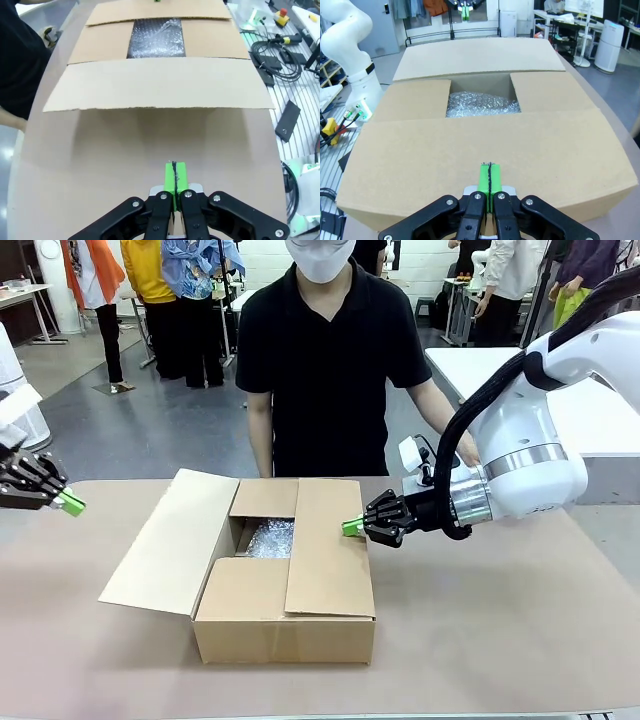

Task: Wrap the clocks to prevent damage.
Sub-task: Push the left (or right) flap of the Package Box to close it.

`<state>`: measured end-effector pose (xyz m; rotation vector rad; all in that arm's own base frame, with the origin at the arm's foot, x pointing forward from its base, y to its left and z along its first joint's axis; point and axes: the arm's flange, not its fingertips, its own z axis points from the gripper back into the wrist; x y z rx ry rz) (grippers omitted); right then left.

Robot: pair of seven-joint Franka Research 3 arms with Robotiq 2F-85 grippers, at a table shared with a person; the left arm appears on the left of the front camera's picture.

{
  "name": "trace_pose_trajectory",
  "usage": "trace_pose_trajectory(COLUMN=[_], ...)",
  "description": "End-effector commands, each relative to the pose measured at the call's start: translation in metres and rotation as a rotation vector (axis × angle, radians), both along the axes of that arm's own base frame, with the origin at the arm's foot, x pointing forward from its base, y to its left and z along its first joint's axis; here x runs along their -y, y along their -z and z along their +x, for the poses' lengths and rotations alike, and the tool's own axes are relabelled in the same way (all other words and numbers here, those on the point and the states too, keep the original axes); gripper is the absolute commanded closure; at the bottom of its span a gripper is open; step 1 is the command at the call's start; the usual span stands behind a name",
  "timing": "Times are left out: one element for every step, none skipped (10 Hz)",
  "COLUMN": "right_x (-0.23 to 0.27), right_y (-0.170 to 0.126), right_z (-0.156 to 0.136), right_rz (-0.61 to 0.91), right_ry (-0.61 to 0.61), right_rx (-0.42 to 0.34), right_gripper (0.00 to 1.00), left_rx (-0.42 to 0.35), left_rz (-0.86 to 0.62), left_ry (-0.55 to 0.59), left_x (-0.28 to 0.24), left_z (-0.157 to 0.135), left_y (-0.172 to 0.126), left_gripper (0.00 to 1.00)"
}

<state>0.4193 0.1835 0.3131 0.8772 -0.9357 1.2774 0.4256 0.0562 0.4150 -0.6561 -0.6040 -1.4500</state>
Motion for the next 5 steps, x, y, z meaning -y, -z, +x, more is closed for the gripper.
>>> trace_pose_trajectory(right_x=[-0.001, -0.001, -0.001, -0.001, -0.001], right_y=[0.004, 0.004, 0.004, 0.004, 0.004], right_z=[0.000, 0.000, 0.000, 0.000, 0.000], right_rz=[-0.003, -0.003, -0.003, -0.003, -0.003], right_ry=[0.000, 0.000, 0.000, 0.000, 0.000], right_rx=[-0.007, -0.007, -0.007, -0.007, -0.007], right_gripper=[0.99, 0.99, 0.99, 0.99, 0.99], left_rx=[0.020, 0.015, 0.012, 0.019, 0.022], left_rz=[-0.174, -0.213, -0.232, -0.246, -0.243], left_ry=[0.015, 0.024, 0.028, 0.041, 0.045], left_x=[-0.018, -0.022, -0.018, -0.010, -0.001], left_z=[0.021, 0.035, 0.037, 0.034, 0.041], left_y=[0.040, 0.056, 0.078, 0.093, 0.100], left_gripper=[1.00, 1.00, 1.00, 1.00, 1.00])
